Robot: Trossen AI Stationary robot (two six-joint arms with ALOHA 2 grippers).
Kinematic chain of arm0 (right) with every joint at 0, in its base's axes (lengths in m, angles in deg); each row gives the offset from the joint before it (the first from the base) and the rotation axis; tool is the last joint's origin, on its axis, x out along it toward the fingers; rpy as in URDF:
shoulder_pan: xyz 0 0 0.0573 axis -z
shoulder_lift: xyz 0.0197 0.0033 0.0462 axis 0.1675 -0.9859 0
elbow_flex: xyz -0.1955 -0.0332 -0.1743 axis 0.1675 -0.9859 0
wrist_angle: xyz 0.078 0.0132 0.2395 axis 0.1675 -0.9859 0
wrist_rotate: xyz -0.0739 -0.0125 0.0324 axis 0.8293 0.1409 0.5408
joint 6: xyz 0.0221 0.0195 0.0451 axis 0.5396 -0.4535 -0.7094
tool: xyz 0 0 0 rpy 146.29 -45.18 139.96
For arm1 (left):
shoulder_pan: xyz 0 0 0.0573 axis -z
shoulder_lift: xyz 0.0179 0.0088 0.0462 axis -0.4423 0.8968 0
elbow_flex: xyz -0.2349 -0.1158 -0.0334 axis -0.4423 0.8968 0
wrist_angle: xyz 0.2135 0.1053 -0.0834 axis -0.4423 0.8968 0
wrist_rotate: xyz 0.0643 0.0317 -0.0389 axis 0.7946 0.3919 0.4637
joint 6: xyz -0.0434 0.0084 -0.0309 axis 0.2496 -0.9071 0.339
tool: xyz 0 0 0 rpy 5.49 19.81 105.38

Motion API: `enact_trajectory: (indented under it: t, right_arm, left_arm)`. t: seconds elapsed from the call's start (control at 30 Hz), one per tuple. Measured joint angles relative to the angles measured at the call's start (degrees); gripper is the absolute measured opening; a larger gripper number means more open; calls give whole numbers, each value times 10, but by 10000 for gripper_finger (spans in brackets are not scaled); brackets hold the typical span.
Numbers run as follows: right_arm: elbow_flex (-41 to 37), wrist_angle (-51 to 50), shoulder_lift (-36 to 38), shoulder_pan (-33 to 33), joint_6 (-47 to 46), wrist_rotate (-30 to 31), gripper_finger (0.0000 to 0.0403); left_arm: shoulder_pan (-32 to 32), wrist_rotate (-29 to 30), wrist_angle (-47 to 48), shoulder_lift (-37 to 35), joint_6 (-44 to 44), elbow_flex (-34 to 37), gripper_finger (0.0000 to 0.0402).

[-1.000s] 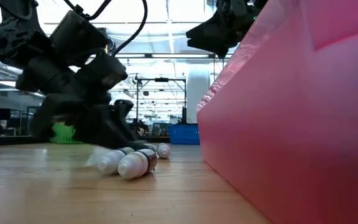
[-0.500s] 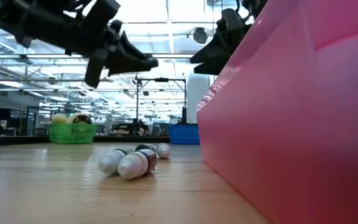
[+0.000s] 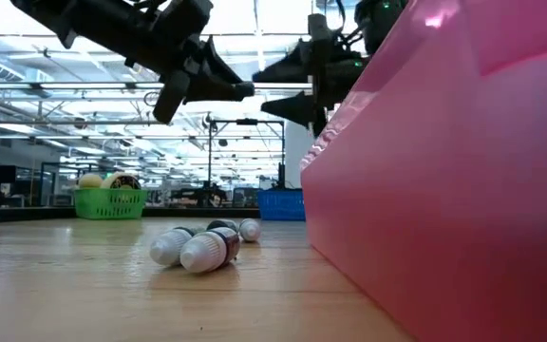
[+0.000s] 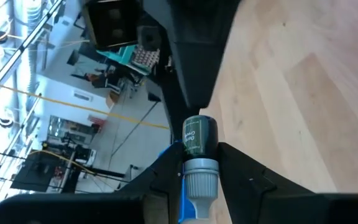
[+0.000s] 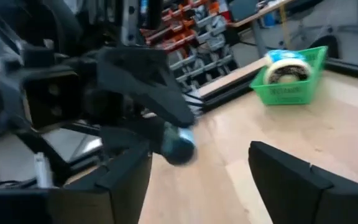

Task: Pick & Place Food Item
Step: Put the top green food coloring into the blue bin

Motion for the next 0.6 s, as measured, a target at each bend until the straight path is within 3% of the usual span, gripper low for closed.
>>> enact_trajectory:
  t: [0.23, 0.6]
  right_arm:
    - [42, 25, -41, 0, -14, -41, 260]
    - [88, 25, -81, -4, -14, -66, 204]
  left_arm:
    - [0, 0, 0, 1, -12, -1, 97]
    - [0, 1, 0, 1, 0, -1, 97]
